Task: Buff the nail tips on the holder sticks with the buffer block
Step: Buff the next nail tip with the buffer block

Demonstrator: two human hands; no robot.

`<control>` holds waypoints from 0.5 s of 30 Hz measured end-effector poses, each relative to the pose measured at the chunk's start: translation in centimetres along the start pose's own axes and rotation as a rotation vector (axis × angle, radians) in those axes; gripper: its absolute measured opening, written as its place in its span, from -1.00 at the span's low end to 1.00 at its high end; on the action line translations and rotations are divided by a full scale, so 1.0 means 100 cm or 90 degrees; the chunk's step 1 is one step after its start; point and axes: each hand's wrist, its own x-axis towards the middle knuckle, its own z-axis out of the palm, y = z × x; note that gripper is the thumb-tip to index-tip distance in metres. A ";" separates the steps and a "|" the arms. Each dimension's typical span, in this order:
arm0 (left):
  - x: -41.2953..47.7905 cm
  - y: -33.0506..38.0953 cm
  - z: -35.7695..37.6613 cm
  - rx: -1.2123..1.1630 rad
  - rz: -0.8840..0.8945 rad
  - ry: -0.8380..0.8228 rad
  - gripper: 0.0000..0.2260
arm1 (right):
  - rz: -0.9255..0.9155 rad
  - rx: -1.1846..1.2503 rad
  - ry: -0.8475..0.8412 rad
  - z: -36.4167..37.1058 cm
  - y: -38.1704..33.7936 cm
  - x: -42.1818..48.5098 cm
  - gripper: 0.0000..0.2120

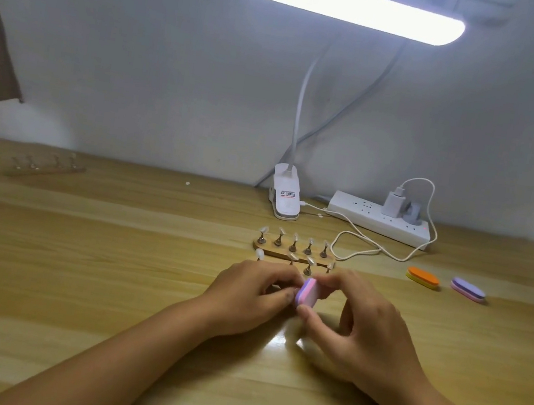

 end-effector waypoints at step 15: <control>0.000 -0.002 0.003 -0.233 -0.003 0.004 -0.77 | 0.088 0.039 0.056 -0.001 0.008 0.002 -0.77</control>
